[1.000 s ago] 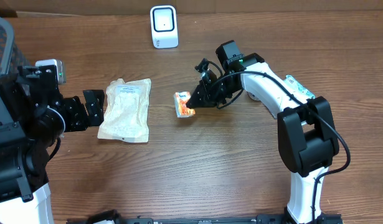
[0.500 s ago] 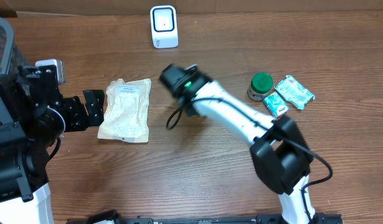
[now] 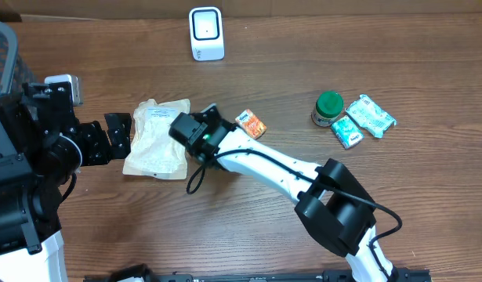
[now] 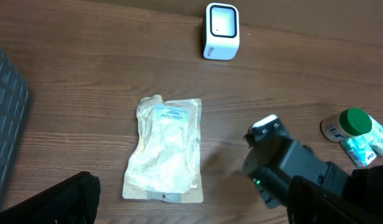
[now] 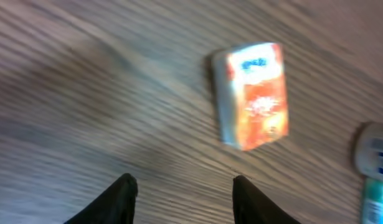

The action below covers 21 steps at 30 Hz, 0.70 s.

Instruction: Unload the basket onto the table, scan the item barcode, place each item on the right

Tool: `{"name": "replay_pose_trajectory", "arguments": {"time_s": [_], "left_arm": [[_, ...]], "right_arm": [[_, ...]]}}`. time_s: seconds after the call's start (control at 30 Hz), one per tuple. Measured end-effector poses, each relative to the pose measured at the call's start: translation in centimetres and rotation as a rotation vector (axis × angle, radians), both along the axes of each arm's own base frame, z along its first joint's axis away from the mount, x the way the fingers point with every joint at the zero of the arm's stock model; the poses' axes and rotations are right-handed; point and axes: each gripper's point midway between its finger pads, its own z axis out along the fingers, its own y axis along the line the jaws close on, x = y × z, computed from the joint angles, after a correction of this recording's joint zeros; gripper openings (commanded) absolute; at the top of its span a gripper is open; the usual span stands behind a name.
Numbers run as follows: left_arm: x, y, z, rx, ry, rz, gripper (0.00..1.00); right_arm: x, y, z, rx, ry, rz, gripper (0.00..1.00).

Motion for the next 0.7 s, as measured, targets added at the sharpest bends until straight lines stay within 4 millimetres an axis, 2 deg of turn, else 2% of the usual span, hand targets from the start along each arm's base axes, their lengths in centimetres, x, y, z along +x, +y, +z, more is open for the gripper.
{"name": "replay_pose_trajectory", "arguments": {"time_s": [0.07, 0.17, 0.3, 0.4, 0.5, 0.7], "left_arm": [[0.0, 0.0, 0.0, 0.0, 0.0, 0.0, 0.99], [0.0, 0.0, 0.0, 0.0, 0.0, 0.0, 1.0], [0.0, 0.0, 0.0, 0.0, 0.0, 0.0, 0.99], [0.0, 0.0, 0.0, 0.0, 0.0, 0.0, 1.0], [0.0, 0.0, 0.0, 0.0, 0.0, 0.0, 0.99], [0.0, 0.0, 0.0, 0.0, 0.0, 0.0, 1.0]], "right_arm": [[0.4, 0.1, -0.1, 0.021, 0.007, -0.003, 0.47], [2.1, -0.6, -0.1, 0.048, 0.006, -0.007, 0.46], [5.1, -2.8, -0.2, 0.075, 0.017, -0.014, 0.42], [6.4, -4.4, -0.5, 0.093, 0.051, -0.016, 0.37], [6.7, -5.0, -0.8, 0.115, 0.1, 0.017, 0.36], [5.7, -3.7, -1.2, 0.139, 0.168, 0.143, 0.36]]}}
